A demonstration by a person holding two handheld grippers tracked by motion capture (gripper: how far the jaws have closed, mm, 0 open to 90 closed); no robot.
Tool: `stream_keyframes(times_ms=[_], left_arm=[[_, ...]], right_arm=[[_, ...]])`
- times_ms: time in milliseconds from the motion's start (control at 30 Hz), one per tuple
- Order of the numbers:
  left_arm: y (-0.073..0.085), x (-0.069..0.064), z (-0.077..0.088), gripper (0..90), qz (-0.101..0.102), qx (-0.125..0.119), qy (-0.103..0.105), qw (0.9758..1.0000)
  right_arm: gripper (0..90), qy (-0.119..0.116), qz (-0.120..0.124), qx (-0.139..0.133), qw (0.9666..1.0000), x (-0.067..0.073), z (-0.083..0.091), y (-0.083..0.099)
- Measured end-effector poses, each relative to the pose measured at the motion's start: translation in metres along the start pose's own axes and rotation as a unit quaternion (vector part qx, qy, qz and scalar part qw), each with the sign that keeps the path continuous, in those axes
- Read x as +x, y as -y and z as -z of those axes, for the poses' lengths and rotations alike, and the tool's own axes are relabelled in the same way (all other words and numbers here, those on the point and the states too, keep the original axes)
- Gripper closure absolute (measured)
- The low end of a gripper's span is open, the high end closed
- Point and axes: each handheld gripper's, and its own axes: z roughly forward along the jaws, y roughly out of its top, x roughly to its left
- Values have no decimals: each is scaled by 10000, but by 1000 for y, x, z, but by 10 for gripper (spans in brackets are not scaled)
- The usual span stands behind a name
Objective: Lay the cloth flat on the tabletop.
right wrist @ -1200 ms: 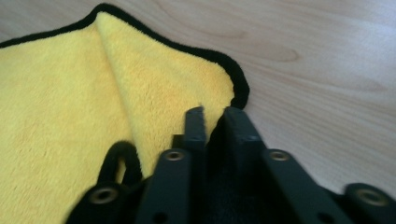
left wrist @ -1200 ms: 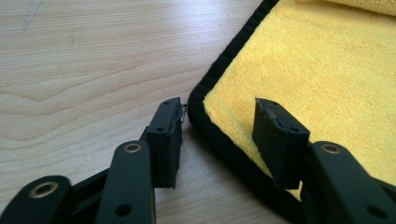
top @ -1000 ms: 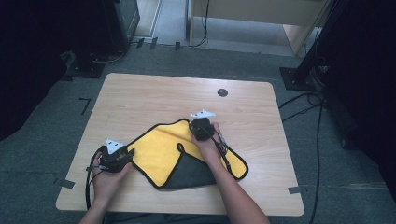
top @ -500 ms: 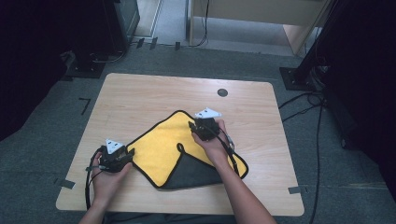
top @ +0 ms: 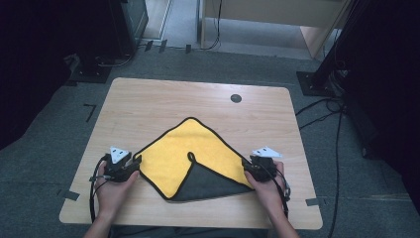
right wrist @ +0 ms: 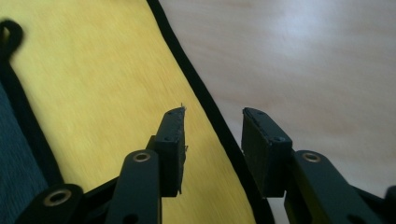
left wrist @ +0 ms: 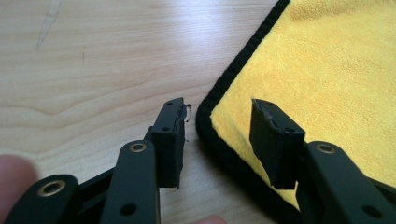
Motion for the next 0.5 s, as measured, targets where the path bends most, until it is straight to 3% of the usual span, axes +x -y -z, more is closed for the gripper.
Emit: stream_keyframes(times_ms=[167,233,400,500], left_arm=[[0,0,-5,632,-11,203,56,9998],[0,2,-4,670,32,230,131,9996],[0,6,-2,781,122,283,325,9990],[1,4,0,811,-30,340,332,9989]], right_arm=[[594,-22,-86,225,9997,-12,7,25],[615,-68,-101,147,9998,-13,7,29],[842,64,119,64,9999,-9,3,28],[873,27,175,72,9998,-11,-6,19]])
